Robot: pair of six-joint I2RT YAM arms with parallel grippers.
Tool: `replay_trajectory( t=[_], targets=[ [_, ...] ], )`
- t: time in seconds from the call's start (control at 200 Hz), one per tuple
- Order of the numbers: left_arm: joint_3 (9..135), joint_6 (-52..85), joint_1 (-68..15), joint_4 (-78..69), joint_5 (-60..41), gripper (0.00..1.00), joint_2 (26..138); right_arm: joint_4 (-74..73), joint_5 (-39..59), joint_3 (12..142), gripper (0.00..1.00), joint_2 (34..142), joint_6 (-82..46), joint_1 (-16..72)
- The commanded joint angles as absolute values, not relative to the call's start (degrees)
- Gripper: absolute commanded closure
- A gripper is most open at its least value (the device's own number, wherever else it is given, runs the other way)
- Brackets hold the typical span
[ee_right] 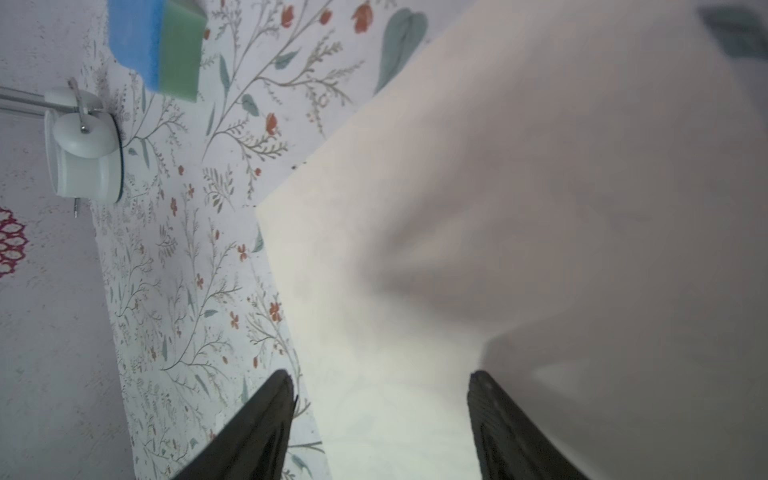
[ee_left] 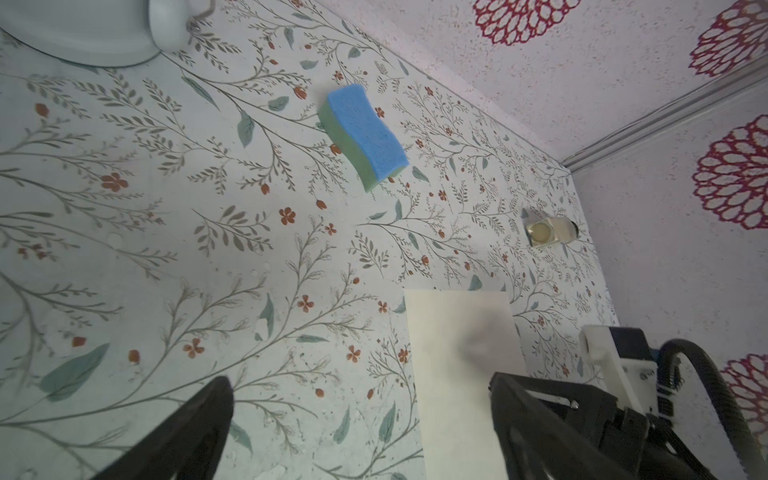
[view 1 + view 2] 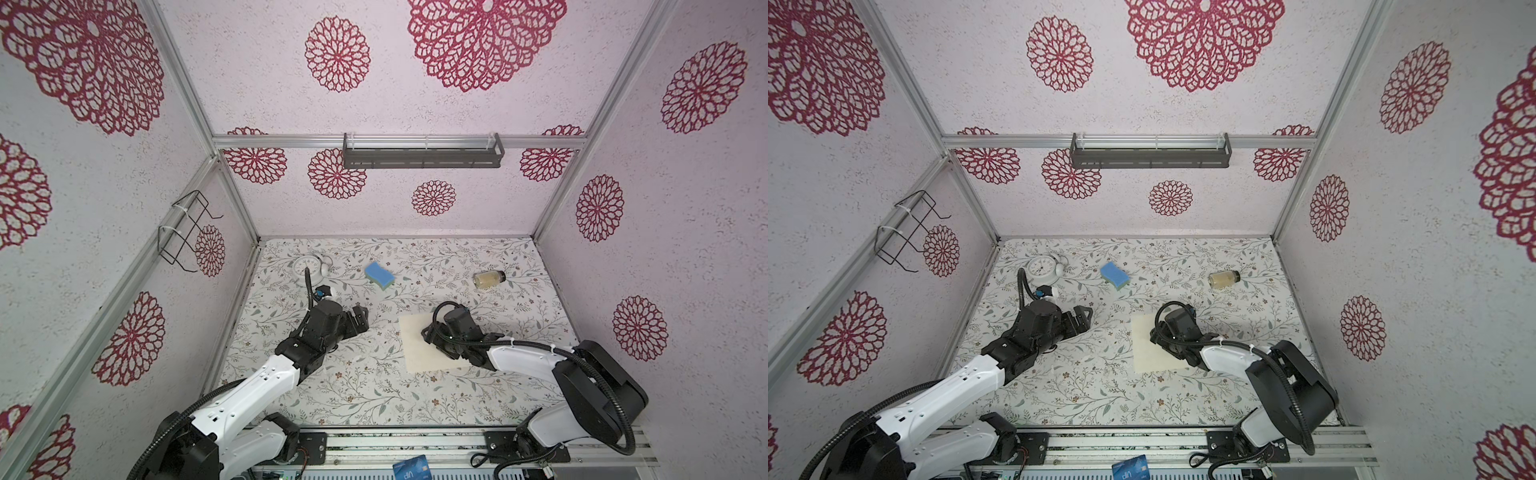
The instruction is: Fold a paper plane with a square sheet of paper (fold left side to right side)
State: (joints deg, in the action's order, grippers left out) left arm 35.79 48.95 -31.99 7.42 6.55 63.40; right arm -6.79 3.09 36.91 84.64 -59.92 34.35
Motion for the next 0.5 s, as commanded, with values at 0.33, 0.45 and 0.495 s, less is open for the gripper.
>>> replay_trajectory(
  t=[0.33, 0.45, 0.495],
  targets=[
    [56.5, 44.5, -41.1, 8.8, -0.5, 0.85, 88.7, 16.8, 8.7, 45.8, 0.27, 80.1, -33.4, 14.1],
    [63.7, 41.3, -43.6, 12.6, 0.5, 0.96, 96.9, 18.6, 9.0, 47.9, 0.26, 82.9, -29.4, 12.6],
    [65.9, 40.2, -44.4, 13.7, 0.9, 0.98, 99.6, 18.8, 9.9, 48.5, 0.26, 84.3, -28.5, 12.3]
  ],
)
